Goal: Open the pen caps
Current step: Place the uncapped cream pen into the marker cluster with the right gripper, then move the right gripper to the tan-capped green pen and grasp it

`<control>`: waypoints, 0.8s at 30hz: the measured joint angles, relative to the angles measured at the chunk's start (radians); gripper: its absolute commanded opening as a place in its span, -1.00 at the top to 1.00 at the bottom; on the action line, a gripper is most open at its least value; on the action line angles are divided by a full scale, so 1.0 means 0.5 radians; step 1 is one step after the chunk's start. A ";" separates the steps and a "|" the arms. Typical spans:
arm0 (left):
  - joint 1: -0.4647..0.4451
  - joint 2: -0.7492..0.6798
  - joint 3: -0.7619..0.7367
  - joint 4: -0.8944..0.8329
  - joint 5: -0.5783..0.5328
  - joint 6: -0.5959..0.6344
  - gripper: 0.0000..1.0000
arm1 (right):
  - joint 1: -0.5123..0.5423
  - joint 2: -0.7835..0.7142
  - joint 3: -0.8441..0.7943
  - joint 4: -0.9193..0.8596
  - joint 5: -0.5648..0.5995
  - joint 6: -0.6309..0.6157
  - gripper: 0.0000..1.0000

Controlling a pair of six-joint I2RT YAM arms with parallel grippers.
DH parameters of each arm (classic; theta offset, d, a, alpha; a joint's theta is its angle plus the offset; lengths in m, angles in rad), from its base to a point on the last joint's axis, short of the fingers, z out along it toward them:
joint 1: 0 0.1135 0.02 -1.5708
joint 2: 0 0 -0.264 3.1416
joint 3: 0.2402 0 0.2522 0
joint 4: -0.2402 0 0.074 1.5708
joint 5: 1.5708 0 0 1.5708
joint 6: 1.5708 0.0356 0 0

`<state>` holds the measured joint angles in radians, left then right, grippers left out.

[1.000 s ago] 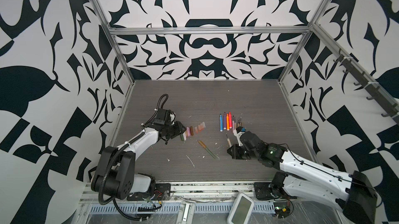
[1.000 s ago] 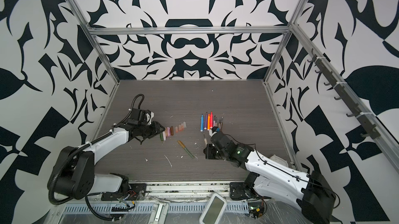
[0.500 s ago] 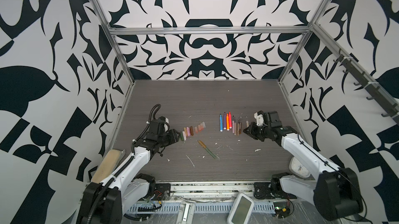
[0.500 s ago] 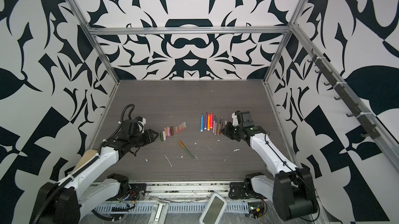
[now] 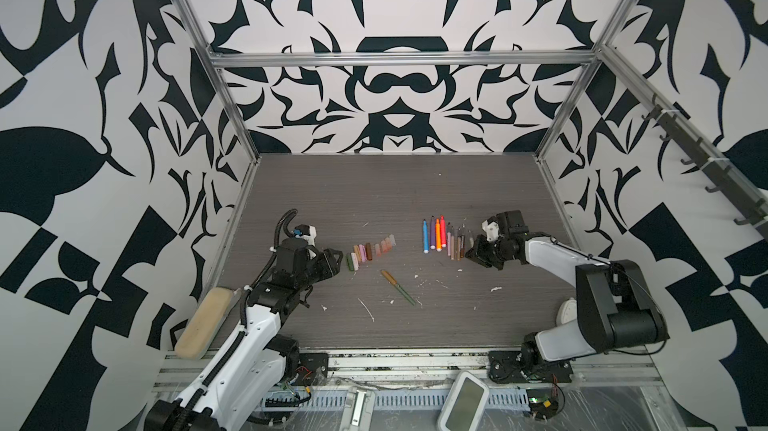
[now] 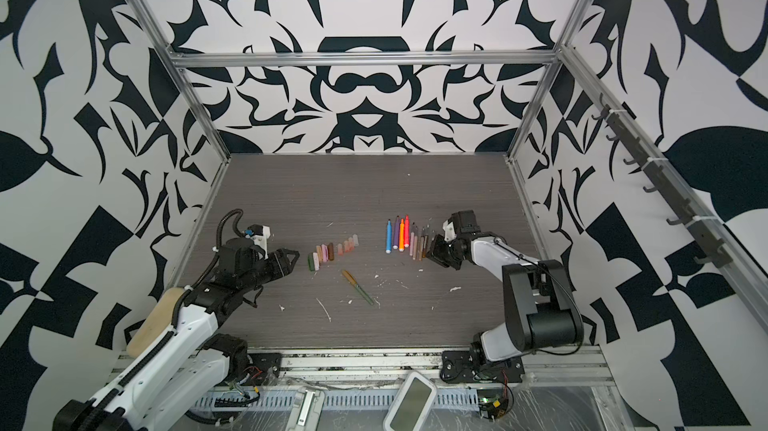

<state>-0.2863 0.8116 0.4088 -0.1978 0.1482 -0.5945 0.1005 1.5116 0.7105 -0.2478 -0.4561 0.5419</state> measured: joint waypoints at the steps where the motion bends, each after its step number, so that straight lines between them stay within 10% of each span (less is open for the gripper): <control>1: 0.000 0.024 0.000 -0.001 0.002 0.001 -0.06 | -0.003 0.028 0.014 0.011 0.000 -0.006 1.00; 11: 0.000 0.094 0.000 0.005 0.011 0.001 -0.06 | -0.024 0.095 0.046 0.047 0.005 -0.047 0.25; 24: 0.000 0.094 0.000 0.017 0.012 0.001 -0.06 | -0.072 0.095 0.048 0.057 -0.018 -0.078 0.00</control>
<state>-0.2863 0.8585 0.4088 -0.1894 0.1543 -0.5941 0.0647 1.5593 0.7345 -0.2192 -0.4648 0.5030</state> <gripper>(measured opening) 0.530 0.469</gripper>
